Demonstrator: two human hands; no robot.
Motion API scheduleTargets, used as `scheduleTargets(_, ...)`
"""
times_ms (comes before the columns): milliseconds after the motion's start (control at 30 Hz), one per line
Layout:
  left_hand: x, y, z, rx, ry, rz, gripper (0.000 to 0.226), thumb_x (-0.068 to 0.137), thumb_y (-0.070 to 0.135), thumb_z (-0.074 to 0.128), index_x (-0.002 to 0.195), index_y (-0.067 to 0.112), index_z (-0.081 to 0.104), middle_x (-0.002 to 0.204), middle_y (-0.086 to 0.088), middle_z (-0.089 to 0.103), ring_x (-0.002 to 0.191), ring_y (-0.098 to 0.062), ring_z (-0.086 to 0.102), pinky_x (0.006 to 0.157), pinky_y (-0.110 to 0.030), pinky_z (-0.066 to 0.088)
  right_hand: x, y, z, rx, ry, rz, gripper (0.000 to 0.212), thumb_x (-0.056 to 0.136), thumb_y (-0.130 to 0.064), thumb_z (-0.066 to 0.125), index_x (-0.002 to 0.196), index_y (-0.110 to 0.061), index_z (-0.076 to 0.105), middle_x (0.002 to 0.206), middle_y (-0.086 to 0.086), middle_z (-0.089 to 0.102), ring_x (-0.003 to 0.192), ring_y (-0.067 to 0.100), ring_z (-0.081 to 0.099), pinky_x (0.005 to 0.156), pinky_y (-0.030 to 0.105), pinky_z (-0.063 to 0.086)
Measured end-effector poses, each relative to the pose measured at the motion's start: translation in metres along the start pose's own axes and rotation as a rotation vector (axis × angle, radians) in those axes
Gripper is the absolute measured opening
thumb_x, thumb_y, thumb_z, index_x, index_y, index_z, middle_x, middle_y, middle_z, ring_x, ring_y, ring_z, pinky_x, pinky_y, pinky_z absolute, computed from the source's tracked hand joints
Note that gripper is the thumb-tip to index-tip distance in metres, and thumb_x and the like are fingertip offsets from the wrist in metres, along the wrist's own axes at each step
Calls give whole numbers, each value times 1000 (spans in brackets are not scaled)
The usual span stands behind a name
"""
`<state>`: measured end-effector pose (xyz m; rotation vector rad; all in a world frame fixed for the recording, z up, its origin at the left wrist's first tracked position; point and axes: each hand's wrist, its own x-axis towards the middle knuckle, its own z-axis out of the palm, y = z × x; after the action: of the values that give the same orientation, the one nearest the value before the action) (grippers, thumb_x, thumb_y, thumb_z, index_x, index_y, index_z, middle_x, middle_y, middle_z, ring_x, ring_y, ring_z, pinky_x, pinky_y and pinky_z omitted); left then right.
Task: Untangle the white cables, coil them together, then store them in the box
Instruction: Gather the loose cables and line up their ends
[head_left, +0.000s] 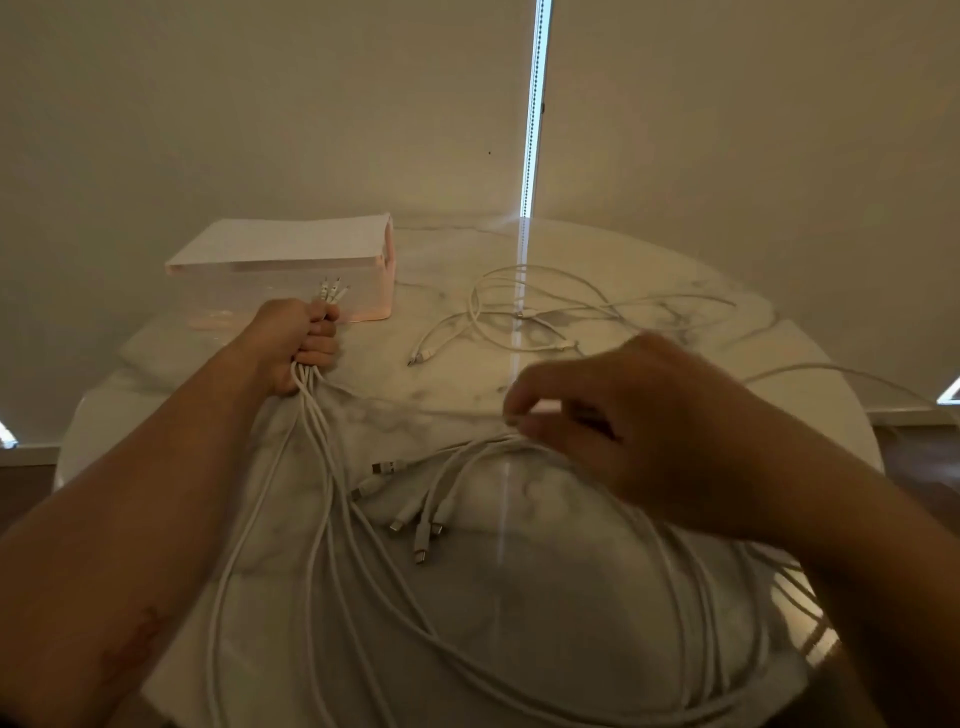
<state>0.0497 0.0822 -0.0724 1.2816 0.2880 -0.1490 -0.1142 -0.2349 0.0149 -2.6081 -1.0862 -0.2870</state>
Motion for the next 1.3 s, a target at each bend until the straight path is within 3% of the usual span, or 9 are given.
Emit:
scheduleTargets(133, -2, 0, 1, 9, 9, -3, 31, 104, 16, 28, 77, 16, 41, 41, 9, 28, 28, -1, 21, 26, -14, 13, 27, 25, -25, -177, 149, -42, 13, 92, -26, 63, 99, -25, 74, 62, -25, 38, 52, -7, 35, 61, 25, 40)
scheduleTargets(233, -2, 0, 0, 26, 13, 5, 30, 104, 16, 29, 76, 16, 41, 43, 8, 27, 29, -2, 19, 27, -13, 12, 53, 53, -31, -290, 138, 30, 14, 92, -20, 64, 97, -11, 74, 75, -7, 62, 63, 7, 51, 65, 25, 39)
scheduleTargets(467, -5, 0, 5, 65, 12, 27, 30, 104, 16, 29, 76, 15, 41, 41, 9, 26, 28, -1, 19, 26, -14, 12, 82, 59, -33, -151, 365, 87, 28, 88, -48, 66, 88, -21, 75, 59, -21, 45, 55, -2, 46, 70, 29, 48)
scheduleTargets(567, -5, 0, 4, 44, 2, 16, 31, 104, 16, 28, 76, 15, 41, 42, 9, 27, 28, -1, 19, 25, -14, 12, 90, 65, -48, -232, 485, 133, 40, 85, -58, 64, 86, -18, 72, 67, -12, 46, 64, 11, 47, 69, 26, 37)
scheduleTargets(733, -4, -1, 5, 60, 25, 13, 30, 104, 17, 29, 78, 15, 43, 43, 8, 27, 29, -2, 19, 28, -14, 11, 91, 60, -9, -133, 113, 99, 17, 94, -18, 59, 89, -16, 75, 78, -5, 70, 79, 15, 67, 76, 21, 42)
scheduleTargets(800, -4, -2, 6, 55, 32, 14, 31, 105, 18, 28, 78, 15, 43, 43, 8, 27, 29, -2, 19, 29, -13, 10, 86, 55, 11, -72, -107, 119, 28, 93, -22, 65, 66, -28, 66, 56, -19, 61, 61, -3, 61, 72, 27, 50)
scheduleTargets(900, -4, -2, 6, 62, 28, 21, 31, 105, 19, 27, 78, 15, 42, 42, 8, 28, 28, -1, 19, 28, -12, 11, 78, 43, 22, -28, -304, 71, 41, 89, -39, 68, 52, -29, 55, 46, -13, 54, 50, 2, 53, 57, 20, 42)
scheduleTargets(1100, -3, -1, 6, 85, 37, 28, 31, 105, 19, 28, 79, 14, 43, 43, 8, 28, 29, -2, 20, 29, -13, 11, 54, 5, 13, 358, -651, -141, 23, 88, -35, 71, 83, -13, 66, 60, -7, 54, 52, 5, 45, 52, 17, 39)
scheduleTargets(1300, -3, -2, 6, 80, 35, 37, 30, 106, 21, 30, 80, 14, 45, 44, 8, 29, 29, -2, 20, 28, -13, 12, 50, 11, 11, 675, -519, -294, 18, 99, -10, 54, 100, -11, 71, 79, 15, 66, 64, 31, 51, 63, 40, 43)
